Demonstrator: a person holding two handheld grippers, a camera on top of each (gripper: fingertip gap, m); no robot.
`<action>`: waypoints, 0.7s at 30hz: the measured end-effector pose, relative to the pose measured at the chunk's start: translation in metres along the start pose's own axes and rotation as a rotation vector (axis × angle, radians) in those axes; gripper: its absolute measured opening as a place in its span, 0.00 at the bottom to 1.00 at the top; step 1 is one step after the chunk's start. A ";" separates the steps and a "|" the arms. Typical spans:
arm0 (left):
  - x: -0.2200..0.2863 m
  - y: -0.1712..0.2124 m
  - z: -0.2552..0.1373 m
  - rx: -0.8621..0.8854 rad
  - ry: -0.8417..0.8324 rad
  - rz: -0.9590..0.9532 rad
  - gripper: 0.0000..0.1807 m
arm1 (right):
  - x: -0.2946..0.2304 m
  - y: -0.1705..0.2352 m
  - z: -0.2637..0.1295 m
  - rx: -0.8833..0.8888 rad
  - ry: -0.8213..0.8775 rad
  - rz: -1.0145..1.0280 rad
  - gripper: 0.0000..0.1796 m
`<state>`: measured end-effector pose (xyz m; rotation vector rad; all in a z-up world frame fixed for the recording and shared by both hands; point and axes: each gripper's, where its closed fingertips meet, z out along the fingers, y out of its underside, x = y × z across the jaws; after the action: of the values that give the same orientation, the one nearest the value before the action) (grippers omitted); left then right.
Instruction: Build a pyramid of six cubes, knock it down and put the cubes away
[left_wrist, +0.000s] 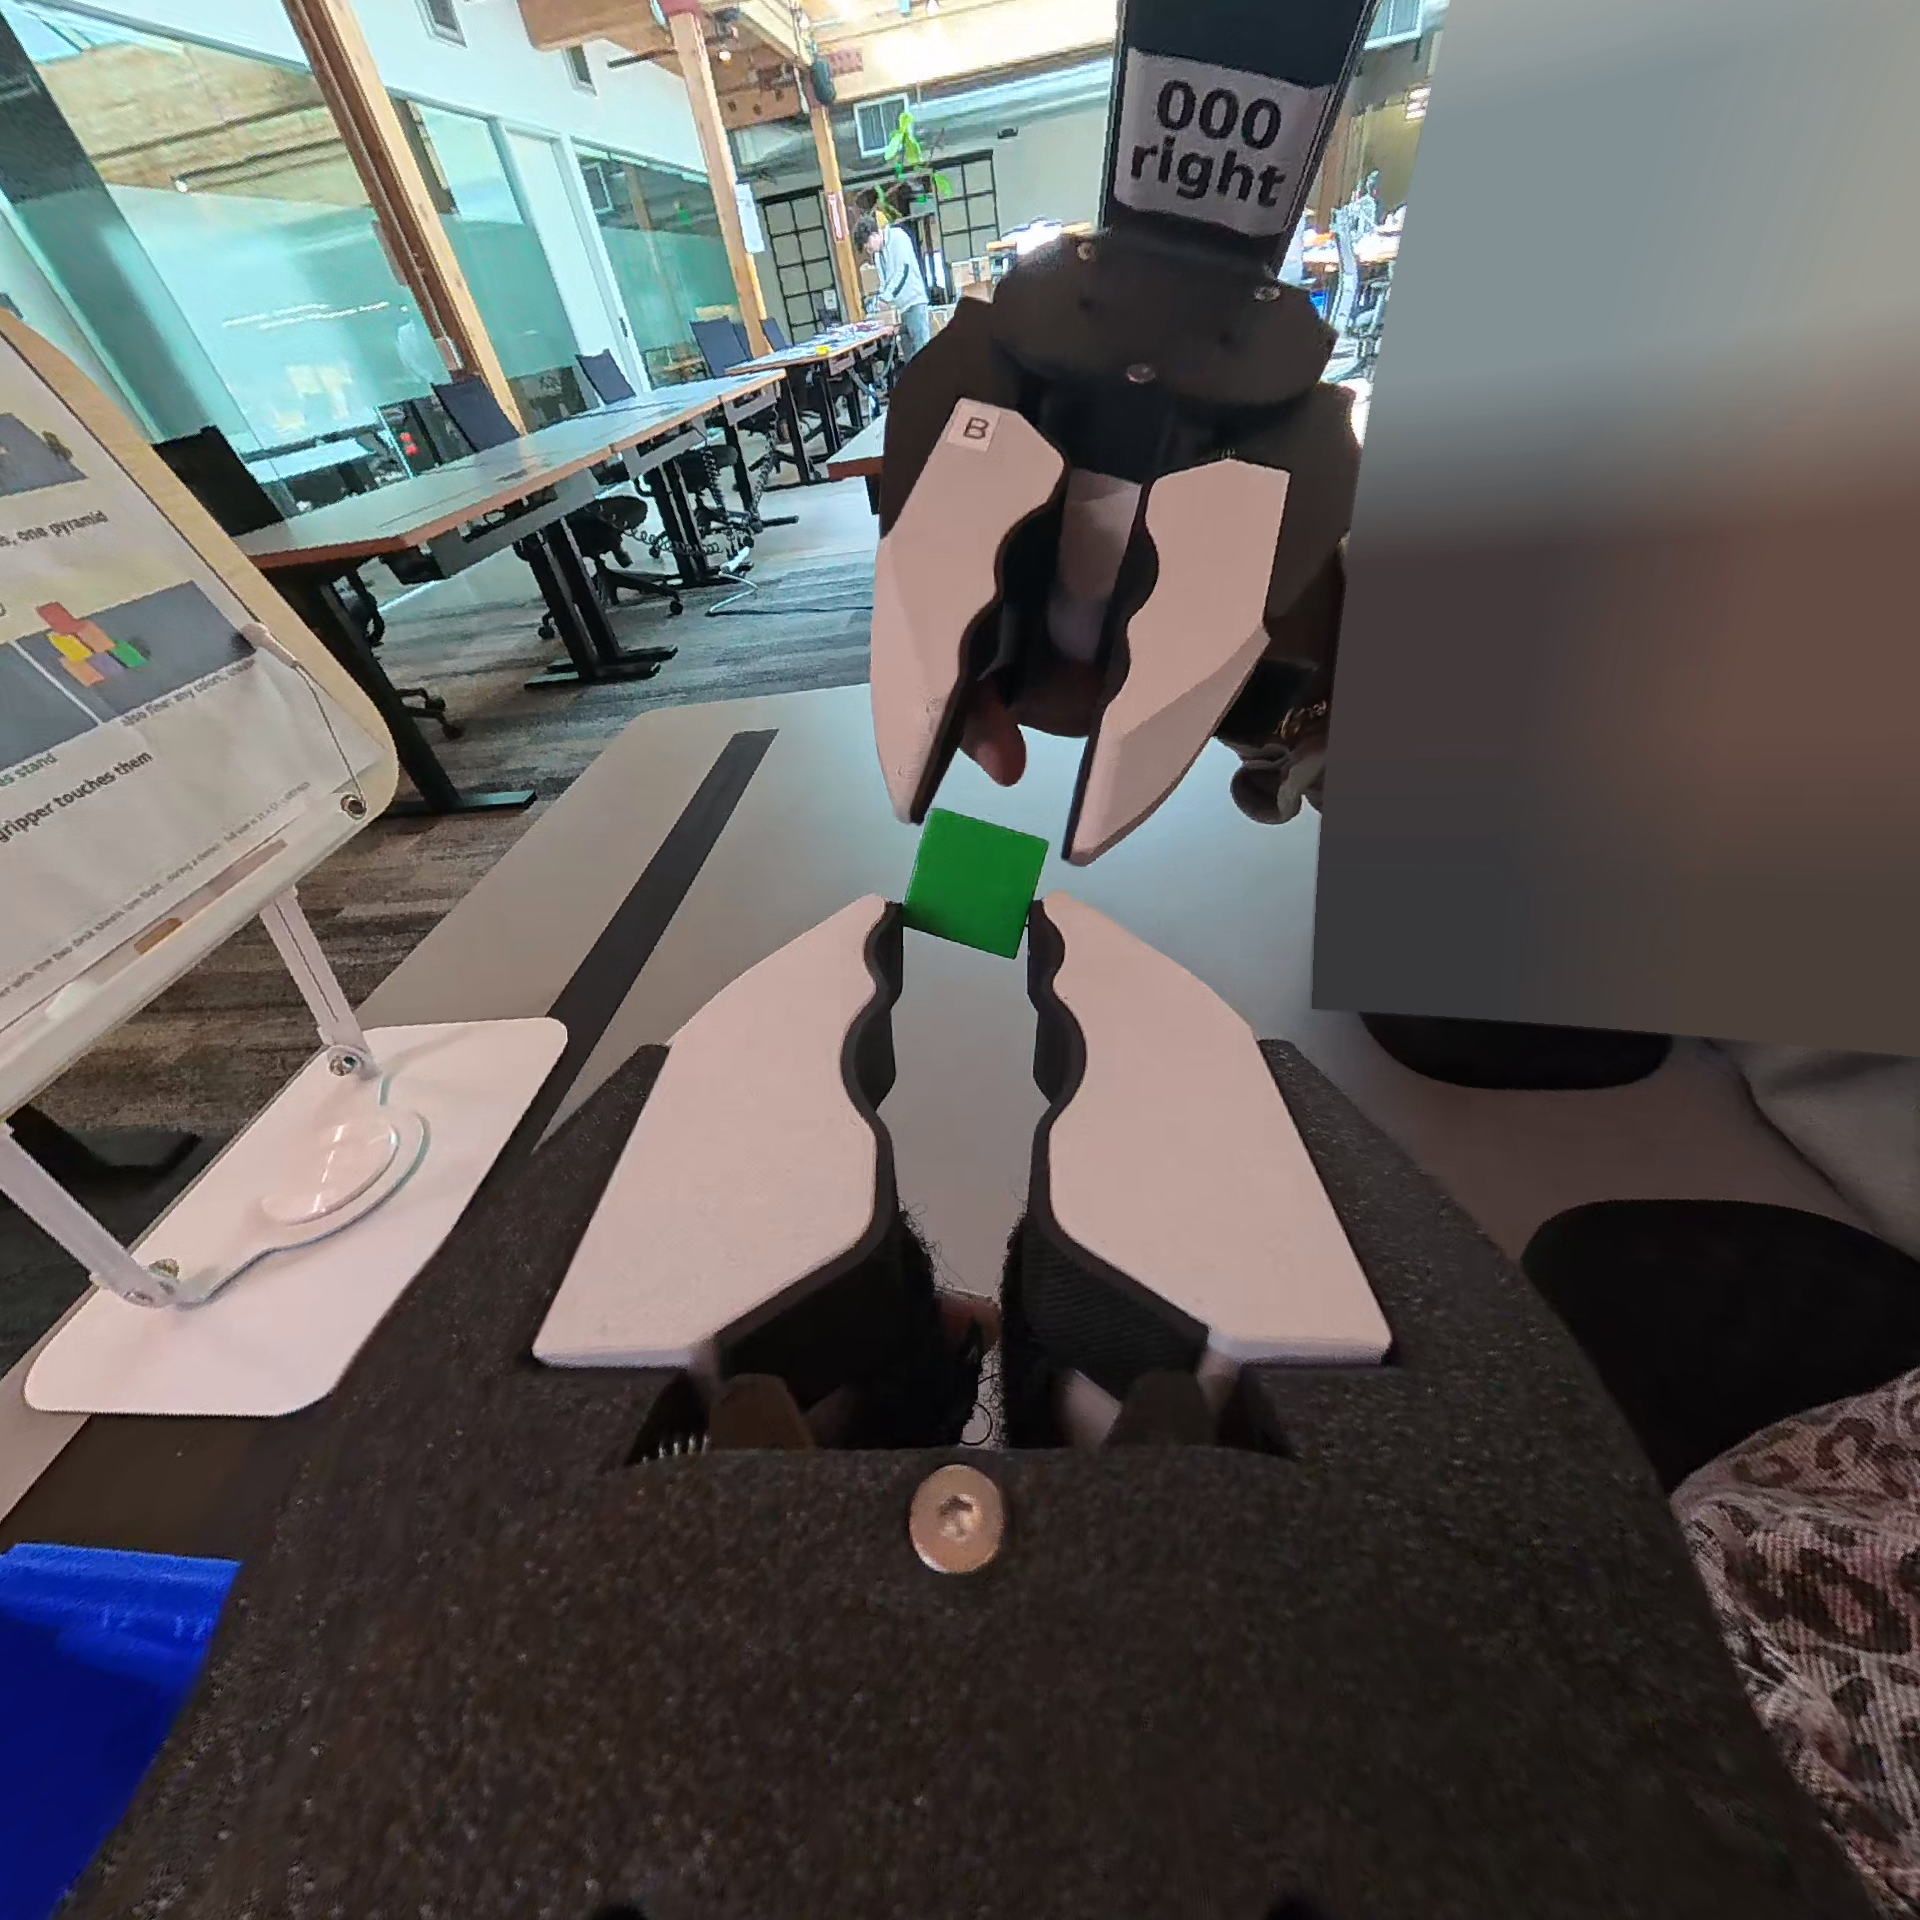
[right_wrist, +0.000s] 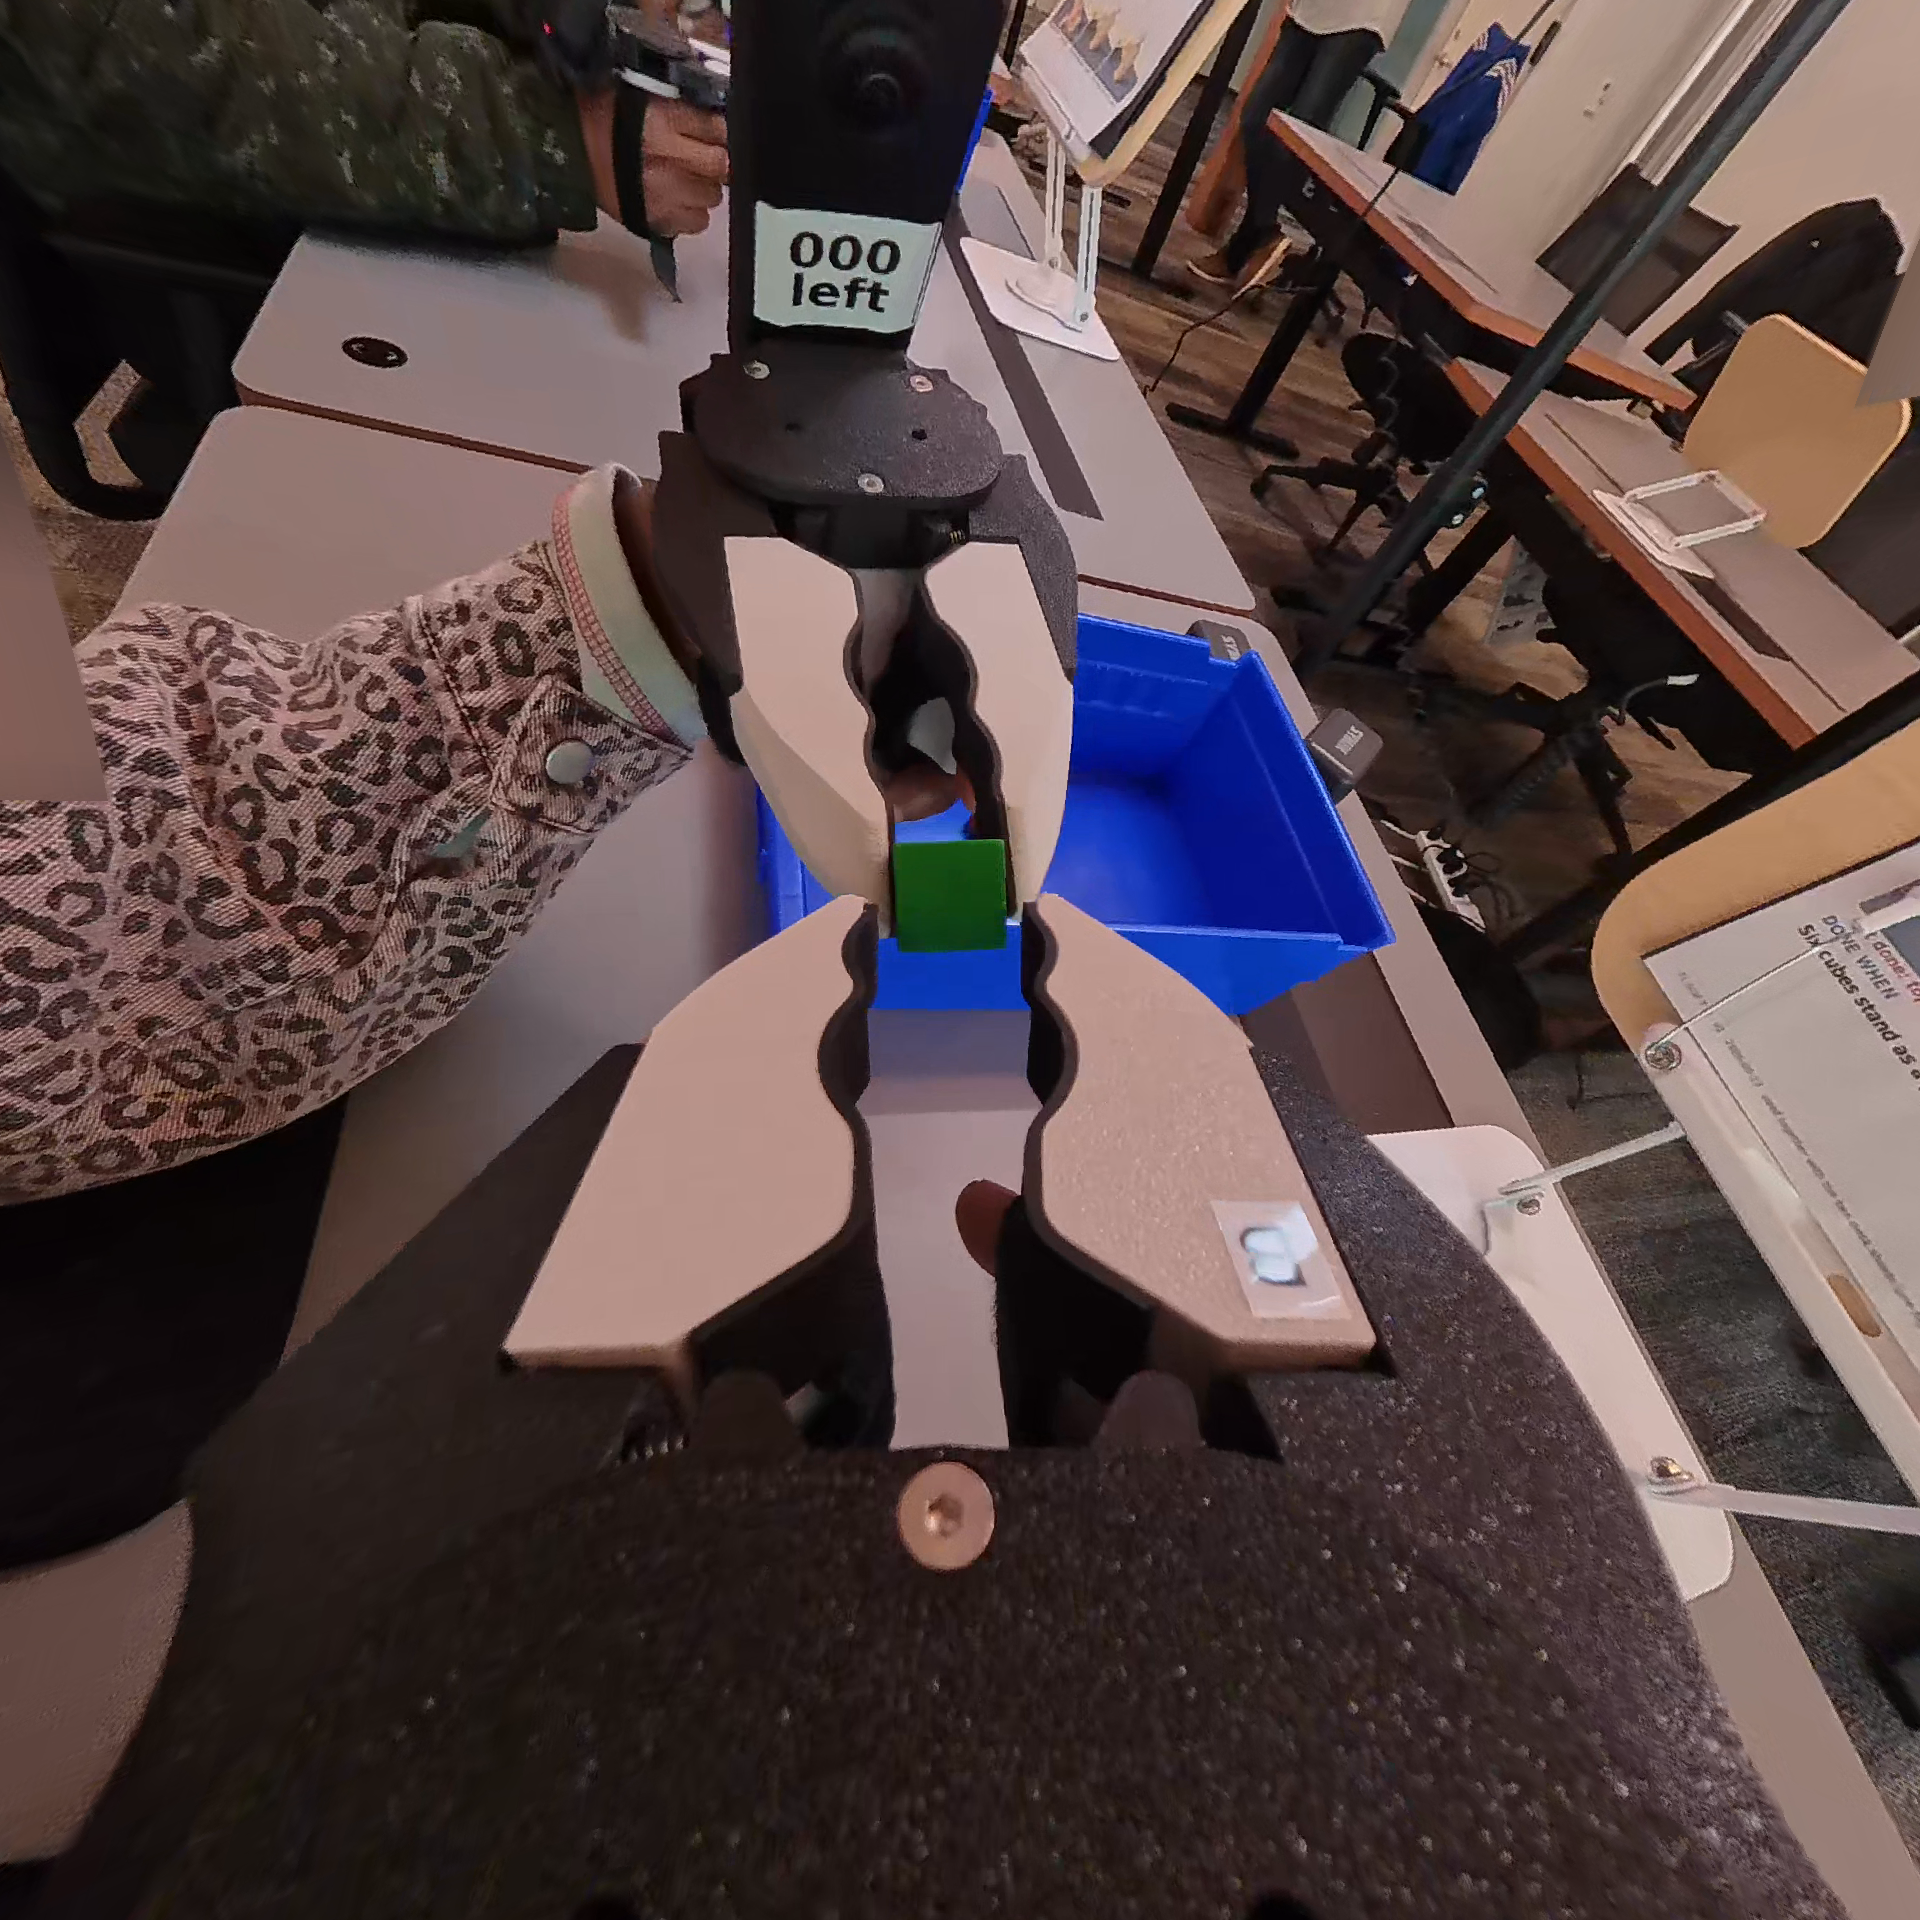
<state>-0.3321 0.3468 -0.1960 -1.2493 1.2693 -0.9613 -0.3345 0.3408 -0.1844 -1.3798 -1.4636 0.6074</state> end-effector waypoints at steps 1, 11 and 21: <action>0.001 0.000 0.000 -0.002 0.005 0.000 0.12 | 0.000 0.001 0.001 -0.009 -0.001 -0.002 0.14; -0.001 0.013 -0.005 -0.100 -0.041 -0.034 0.25 | -0.002 0.009 0.000 -0.097 -0.024 -0.059 0.11; -0.044 0.009 -0.084 -0.098 -0.529 -0.100 0.31 | -0.045 0.140 -0.024 -0.626 -0.238 0.057 0.11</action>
<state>-0.4206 0.3806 -0.1886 -1.5295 0.8492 -0.5817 -0.2577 0.3241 -0.3111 -1.8792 -1.9108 0.3641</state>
